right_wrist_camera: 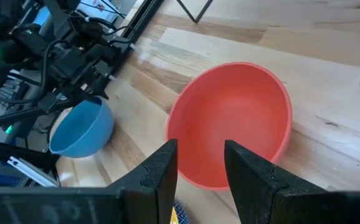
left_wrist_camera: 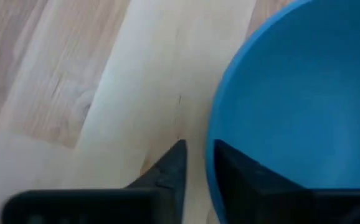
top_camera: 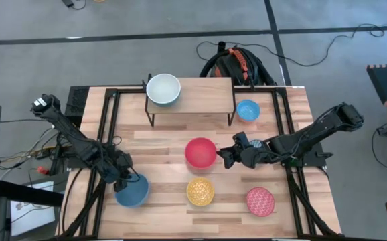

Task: Place and stack bowls onto a shelf
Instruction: Stack the blue bowl into the white bowl

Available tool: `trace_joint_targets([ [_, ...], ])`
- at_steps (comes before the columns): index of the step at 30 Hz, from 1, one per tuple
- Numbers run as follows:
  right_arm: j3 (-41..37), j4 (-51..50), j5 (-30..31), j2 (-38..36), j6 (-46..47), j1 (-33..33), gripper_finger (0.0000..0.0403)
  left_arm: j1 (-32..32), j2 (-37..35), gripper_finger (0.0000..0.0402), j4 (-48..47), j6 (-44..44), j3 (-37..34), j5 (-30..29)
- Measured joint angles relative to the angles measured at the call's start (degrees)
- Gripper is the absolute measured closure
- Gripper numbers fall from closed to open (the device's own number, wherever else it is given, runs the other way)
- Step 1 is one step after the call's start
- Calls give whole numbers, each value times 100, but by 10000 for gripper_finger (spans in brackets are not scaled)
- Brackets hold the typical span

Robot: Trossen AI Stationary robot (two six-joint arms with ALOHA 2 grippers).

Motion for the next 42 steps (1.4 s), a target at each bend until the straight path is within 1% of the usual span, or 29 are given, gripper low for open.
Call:
trace_joint_targets([
  [2,0,0,-32,0,-25,0,245,1,2,381,29,-9,0,31],
  [4,0,0,-55,0,-57,-26,245,2,0,395,130,-30,15,41],
  [7,0,-2,-227,0,-112,-103,245,28,2,399,7,-68,153,26],
  [11,0,0,-522,0,-277,-264,250,230,2,401,-353,8,555,-55],
  [15,8,51,-820,-103,-571,-454,252,639,3,401,-815,298,1024,-161],
  [18,5,78,-918,-266,-798,-578,252,1092,3,401,-1048,625,1465,-321],
  [21,7,148,-921,-430,-1080,-664,252,1665,42,401,-1187,1068,1984,-587],
  [24,7,358,-925,-569,-1396,-753,252,2369,190,401,-1301,1607,2551,-873],
  [29,9,564,-934,-645,-1547,-965,252,3832,757,401,-1562,2766,3599,-801],
  [31,7,586,-1038,-643,-1546,-1076,252,4410,1018,401,-1736,3278,4058,-699],
  [37,7,685,-1141,-643,-1531,-1249,252,6106,1757,401,-1915,5022,5511,1],
  [40,7,702,-1139,-643,-1450,-1331,252,6880,2136,401,-1924,5794,6075,356],
  [42,7,702,-1139,-643,-1346,-1396,252,7351,2454,401,-1915,6156,6333,606],
])
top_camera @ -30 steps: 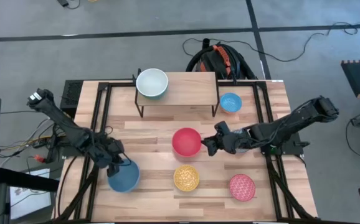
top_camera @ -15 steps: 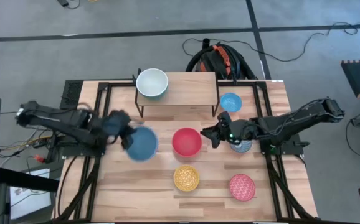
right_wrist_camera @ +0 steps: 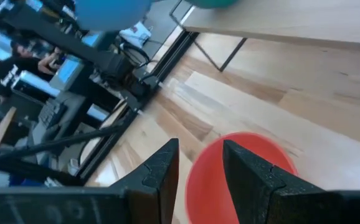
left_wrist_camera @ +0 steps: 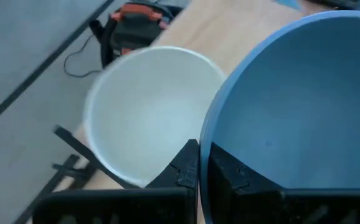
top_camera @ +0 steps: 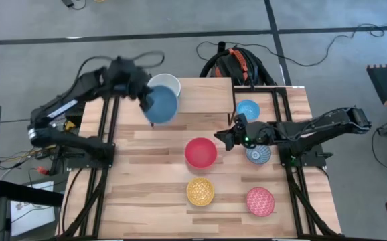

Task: Place and stack bowls onto a shelf
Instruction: Stack the blue bowl into the white bowl

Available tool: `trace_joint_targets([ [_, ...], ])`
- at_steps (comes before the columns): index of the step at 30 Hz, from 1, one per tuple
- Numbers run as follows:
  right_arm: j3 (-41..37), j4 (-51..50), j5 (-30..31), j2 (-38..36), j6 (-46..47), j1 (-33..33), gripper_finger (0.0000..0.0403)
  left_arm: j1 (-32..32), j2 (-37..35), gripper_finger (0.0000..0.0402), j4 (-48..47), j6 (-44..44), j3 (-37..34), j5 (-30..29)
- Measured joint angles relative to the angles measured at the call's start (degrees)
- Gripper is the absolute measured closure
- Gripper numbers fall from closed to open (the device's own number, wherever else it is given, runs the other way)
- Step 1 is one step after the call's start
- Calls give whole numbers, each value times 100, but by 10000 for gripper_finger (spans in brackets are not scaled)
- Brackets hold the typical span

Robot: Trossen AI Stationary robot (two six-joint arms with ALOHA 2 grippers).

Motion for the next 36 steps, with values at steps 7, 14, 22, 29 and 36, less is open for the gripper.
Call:
trace_joint_targets([
  [7,0,37,15,2,279,-177,253,1153,1175,402,-91,678,975,734],
  [14,0,166,61,2,403,-297,253,1720,1999,401,-886,928,2336,1388],
  [22,0,254,81,2,419,-420,253,1977,2493,401,-1099,1207,2720,1337],
  [29,0,323,92,4,413,-483,253,2262,2789,401,-1153,1185,2716,1363],
  [36,0,308,109,4,399,-632,253,2335,2900,401,-1147,1312,2716,1437],
])
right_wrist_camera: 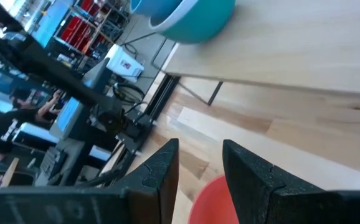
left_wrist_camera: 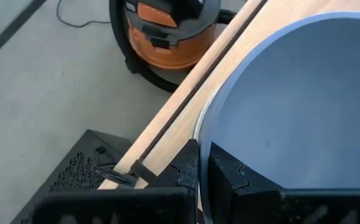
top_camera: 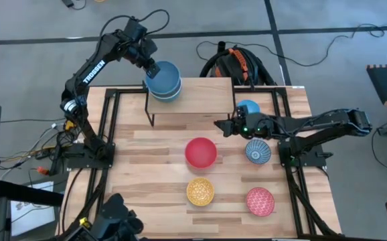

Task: Place and stack bowls onto a shelf
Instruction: Stack the blue bowl into the white bowl

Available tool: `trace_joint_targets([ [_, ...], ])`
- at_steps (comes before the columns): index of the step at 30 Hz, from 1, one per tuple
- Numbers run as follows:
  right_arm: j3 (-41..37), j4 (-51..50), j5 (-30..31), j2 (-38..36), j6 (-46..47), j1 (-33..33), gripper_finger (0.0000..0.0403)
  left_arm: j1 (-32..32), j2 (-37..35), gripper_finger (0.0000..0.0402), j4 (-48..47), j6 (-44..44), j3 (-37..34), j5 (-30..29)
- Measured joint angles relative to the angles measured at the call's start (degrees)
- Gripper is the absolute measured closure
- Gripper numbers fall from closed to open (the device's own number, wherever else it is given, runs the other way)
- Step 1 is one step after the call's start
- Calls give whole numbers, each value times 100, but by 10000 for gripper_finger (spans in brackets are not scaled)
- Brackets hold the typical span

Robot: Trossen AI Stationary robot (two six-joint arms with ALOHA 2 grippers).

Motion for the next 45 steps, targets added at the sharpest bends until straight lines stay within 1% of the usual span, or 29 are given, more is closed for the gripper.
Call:
trace_joint_targets([
  [3,0,0,9,0,2,-59,253,-12,62,398,8,19,0,200],
  [5,0,15,11,0,4,-64,253,-12,115,389,-27,21,-2,234],
  [8,0,14,134,0,4,-15,253,-12,164,364,-28,19,-2,246],
  [14,-2,-2,558,-27,12,183,253,-13,127,299,-14,-115,21,181],
  [19,-2,-55,579,-74,98,182,253,16,19,268,174,-123,486,-32],
  [23,-2,-46,579,-74,116,101,253,74,45,264,514,-32,447,-148],
  [30,-2,-28,687,-74,116,189,253,125,71,264,824,11,-289,-145],
  [35,-2,-42,732,-74,114,309,253,125,67,274,870,-25,-506,-144],
  [40,-2,-48,777,-74,114,317,252,123,51,282,901,-26,-487,-149],
  [45,-2,-39,769,-74,174,314,252,145,-192,287,937,-31,-169,-149],
])
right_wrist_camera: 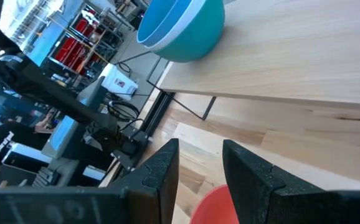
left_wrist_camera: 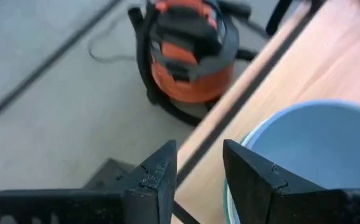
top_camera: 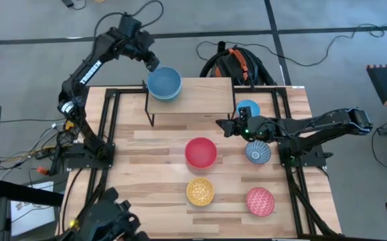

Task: Place and stack bowls onto a shelf
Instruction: Stack the blue bowl into the white bowl, then stack the red bowl into the blue bowl

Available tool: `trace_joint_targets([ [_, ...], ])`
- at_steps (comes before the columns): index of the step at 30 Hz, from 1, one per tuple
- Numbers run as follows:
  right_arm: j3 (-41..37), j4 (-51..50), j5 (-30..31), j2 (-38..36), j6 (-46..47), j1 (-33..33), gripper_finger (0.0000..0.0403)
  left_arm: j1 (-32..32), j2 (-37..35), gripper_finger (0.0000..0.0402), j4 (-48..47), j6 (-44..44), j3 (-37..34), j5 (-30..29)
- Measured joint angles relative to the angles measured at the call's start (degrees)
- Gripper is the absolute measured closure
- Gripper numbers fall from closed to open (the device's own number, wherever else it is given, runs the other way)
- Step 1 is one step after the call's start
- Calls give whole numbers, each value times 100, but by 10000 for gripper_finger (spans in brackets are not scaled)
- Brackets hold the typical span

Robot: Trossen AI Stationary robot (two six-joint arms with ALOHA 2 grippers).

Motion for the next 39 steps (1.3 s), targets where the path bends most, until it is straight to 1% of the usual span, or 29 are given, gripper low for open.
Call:
trace_joint_targets([
  [3,0,1,-155,0,88,4,252,-67,-231,287,24,40,51,310],
  [6,1,48,-396,46,130,15,252,-228,-556,287,48,7,-11,976],
  [8,-3,55,-478,79,150,57,253,-397,-844,287,181,-87,-256,1286],
  [11,2,248,-478,66,149,201,253,-776,-1302,287,653,-248,-920,1346],
  [17,2,319,-168,68,80,783,253,-1849,-2499,288,2125,-996,-2764,1310],
  [20,2,316,-52,80,41,1105,253,-2566,-2971,288,2718,-1320,-3474,1022],
  [23,-2,334,-41,177,-168,1383,253,-3304,-3280,288,2857,-1576,-3928,497],
  [27,14,450,-66,367,-478,1644,253,-4335,-3512,288,2820,-1997,-4273,-307],
  [29,-22,372,-202,450,-764,1742,253,-4859,-3573,288,2847,-2270,-4376,-710],
  [31,31,655,-319,653,-951,1744,253,-5355,-3583,288,2842,-2608,-4483,-1121],
  [32,16,605,-339,729,-961,1740,253,-5623,-3567,288,2817,-2796,-4533,-1311],
  [36,9,528,-365,1238,-580,1632,253,-6582,-3399,288,2760,-3524,-4700,-2170],
  [38,6,363,-360,1501,-127,1529,253,-6949,-3289,288,2860,-3847,-4806,-2538],
  [39,6,268,-361,1630,196,1453,253,-7076,-3268,288,2782,-3997,-4880,-2629],
])
